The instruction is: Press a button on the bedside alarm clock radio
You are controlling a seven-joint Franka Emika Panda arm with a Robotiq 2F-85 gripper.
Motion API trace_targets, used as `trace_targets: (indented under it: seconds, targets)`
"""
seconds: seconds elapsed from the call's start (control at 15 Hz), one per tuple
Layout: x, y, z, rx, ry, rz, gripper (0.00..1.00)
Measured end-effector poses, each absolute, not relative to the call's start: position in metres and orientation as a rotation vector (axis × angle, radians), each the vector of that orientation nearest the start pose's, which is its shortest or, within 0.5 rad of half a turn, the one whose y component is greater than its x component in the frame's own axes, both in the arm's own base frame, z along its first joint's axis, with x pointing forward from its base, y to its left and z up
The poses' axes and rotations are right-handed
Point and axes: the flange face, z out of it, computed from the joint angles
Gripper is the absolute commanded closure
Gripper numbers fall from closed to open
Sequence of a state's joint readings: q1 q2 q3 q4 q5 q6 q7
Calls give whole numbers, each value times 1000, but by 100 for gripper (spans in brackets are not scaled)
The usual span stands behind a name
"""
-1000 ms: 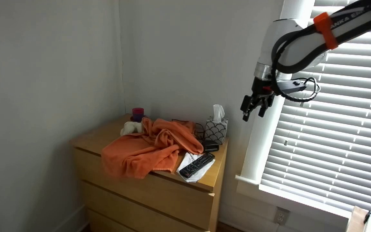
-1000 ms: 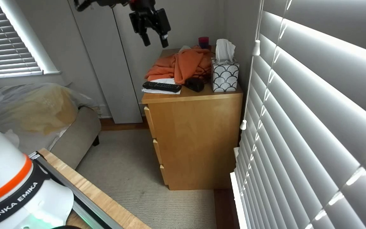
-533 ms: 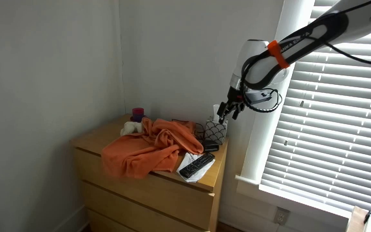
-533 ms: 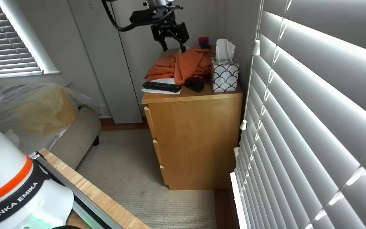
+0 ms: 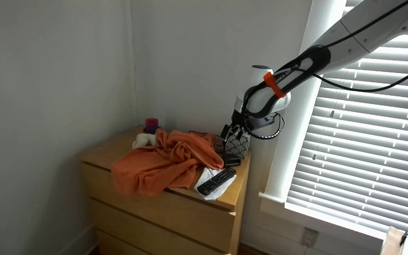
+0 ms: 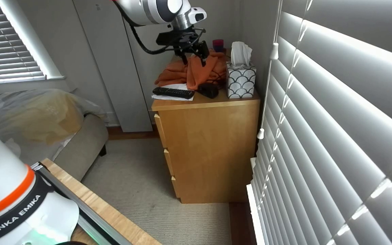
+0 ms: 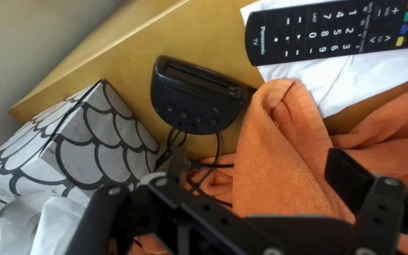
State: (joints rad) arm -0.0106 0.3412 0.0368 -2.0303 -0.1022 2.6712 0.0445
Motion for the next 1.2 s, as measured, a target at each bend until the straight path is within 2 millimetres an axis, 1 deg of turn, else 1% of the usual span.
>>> trace_targets:
  seconds: [0.2, 0.47, 0.53, 0.6, 0.67, 0.73, 0.87, 1.0, 1.07, 1.2]
  targets:
    - [626, 18, 316, -3139, -96, -495, 0]
    - [627, 17, 317, -3137, -94, -508, 0]
    - [629, 16, 318, -3135, -90, -526, 25]
    - [632, 14, 317, -3129, -86, -550, 27]
    - [635, 13, 317, -3121, -86, -585, 34]
    - [637, 12, 315, -3114, -81, -617, 44]
    - [643, 9, 309, -3101, -64, -651, 60]
    - [648, 7, 302, -3091, -33, -649, 73]
    - [651, 6, 299, -3087, -14, -645, 82]
    - [654, 2, 292, -3083, 53, -633, 95]
